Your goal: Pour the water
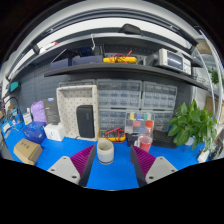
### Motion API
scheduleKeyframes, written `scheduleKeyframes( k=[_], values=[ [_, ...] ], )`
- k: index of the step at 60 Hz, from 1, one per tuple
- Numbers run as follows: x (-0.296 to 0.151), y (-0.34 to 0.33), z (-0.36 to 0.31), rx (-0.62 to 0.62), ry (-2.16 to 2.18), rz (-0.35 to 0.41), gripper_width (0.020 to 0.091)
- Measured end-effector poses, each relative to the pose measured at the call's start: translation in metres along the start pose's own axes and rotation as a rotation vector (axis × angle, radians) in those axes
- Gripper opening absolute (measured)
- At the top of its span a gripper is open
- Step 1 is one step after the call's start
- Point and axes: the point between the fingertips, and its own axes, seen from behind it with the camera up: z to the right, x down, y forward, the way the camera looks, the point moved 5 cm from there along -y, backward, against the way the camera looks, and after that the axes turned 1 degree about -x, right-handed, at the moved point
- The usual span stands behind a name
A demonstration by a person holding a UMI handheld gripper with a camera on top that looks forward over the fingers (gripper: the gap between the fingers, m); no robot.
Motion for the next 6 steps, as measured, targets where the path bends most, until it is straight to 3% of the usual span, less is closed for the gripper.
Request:
scheduleKeyframes(
  k=[6],
  values=[
    [-0.0068, -0.0051, -0.0076, -0.002, -0.005, 0.018, 0.0697]
  ],
)
